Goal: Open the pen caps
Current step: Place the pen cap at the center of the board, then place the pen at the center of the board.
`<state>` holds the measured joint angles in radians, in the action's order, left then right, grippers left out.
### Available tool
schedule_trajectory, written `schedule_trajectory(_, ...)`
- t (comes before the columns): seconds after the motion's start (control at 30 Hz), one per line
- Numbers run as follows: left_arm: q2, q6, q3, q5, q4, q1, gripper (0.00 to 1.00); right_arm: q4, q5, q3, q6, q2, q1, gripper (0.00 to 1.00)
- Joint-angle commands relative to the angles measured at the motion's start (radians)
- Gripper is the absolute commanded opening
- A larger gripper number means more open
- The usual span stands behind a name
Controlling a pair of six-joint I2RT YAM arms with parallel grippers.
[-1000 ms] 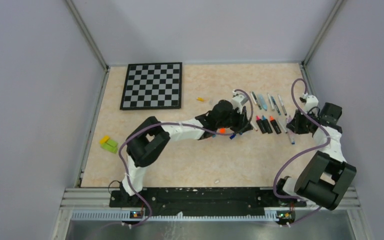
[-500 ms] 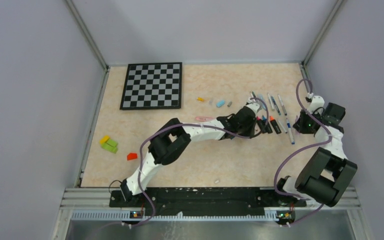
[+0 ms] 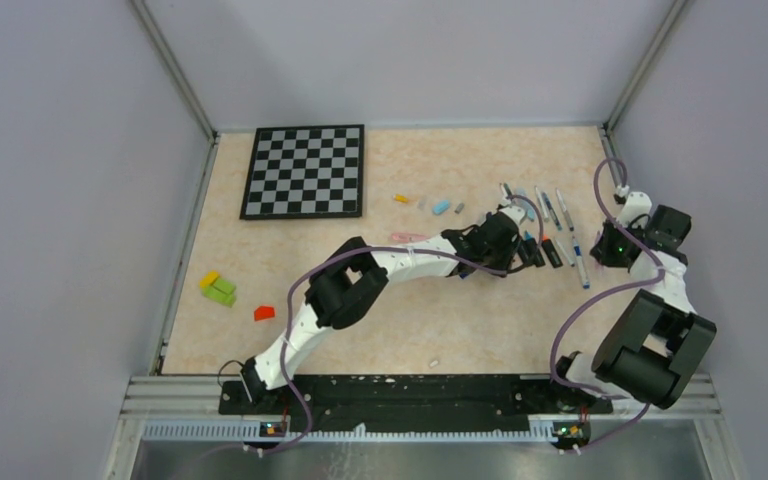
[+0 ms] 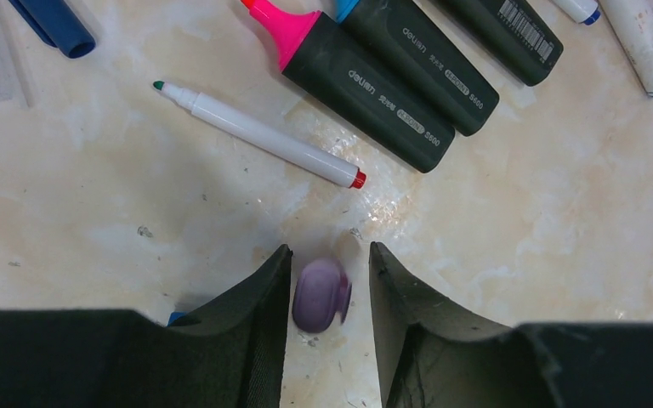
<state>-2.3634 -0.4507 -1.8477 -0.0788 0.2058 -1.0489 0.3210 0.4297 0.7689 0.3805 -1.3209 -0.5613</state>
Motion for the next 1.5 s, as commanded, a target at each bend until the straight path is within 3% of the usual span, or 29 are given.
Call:
schedule_trajectory(0.0, 0.027, 0.015, -0.035, 0.002, 0.021, -0.005, 0.44, -0.038, -0.022, 0.047, -0.014, -0.016, -0.015, 0.04)
schedule_trajectory(0.6, 0.302, 0.094, 0.108, -0.024, -0.067, -0.003, 0.51, -0.068, -0.067, 0.079, 0.009, -0.083, -0.042, 0.04)
schedule_trajectory(0.7, 0.394, 0.146, 0.207, -0.029, -0.144, -0.003, 0.54, -0.073, -0.071, 0.097, 0.023, -0.110, -0.042, 0.04)
schedule_trajectory(0.9, 0.648, 0.240, 0.529, -0.066, -0.355, 0.001, 0.77, -0.048, -0.056, 0.144, 0.070, -0.173, -0.042, 0.04)
schedule_trajectory(1.07, 0.839, 0.279, 0.729, -0.072, -0.440, 0.010, 0.96, 0.047, 0.019, 0.209, 0.125, -0.278, -0.037, 0.04)
schedule_trajectory(1.3, 0.999, 0.195, 0.874, -0.081, -0.386, 0.019, 0.99, 0.089, 0.000, 0.247, 0.149, -0.356, -0.006, 0.15)
schedule_trajectory(1.47, 1.097, 0.150, 0.982, -0.087, -0.399, 0.018, 0.99, 0.103, -0.016, 0.261, 0.142, -0.381, 0.010, 0.28)
